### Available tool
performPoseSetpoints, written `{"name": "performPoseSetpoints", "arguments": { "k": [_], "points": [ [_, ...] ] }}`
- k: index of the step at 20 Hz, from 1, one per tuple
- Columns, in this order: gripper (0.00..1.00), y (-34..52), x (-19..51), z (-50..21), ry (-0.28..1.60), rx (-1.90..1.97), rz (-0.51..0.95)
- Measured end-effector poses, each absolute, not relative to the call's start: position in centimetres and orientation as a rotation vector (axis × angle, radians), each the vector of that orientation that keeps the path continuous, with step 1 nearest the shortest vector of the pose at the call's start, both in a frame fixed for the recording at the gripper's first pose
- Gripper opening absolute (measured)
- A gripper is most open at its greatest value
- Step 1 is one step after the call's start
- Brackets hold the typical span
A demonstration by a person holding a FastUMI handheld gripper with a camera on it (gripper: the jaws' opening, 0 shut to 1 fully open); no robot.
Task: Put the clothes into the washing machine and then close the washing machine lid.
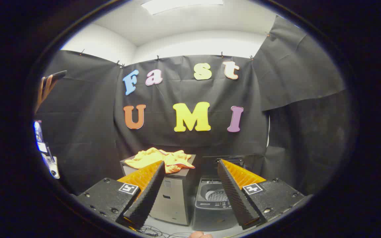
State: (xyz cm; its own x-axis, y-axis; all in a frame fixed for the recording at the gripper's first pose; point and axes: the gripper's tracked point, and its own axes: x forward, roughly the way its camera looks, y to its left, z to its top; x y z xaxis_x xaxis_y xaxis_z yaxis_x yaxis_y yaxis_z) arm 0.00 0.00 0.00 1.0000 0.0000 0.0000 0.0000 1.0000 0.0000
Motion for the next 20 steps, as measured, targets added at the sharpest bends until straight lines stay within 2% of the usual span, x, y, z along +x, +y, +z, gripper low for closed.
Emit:
{"name": "performPoseSetpoints", "arguments": {
  "k": [20],
  "points": [
    [0.99,0.9,1.4,-0.2,0.038,0.003,0.007]
  ]
}}
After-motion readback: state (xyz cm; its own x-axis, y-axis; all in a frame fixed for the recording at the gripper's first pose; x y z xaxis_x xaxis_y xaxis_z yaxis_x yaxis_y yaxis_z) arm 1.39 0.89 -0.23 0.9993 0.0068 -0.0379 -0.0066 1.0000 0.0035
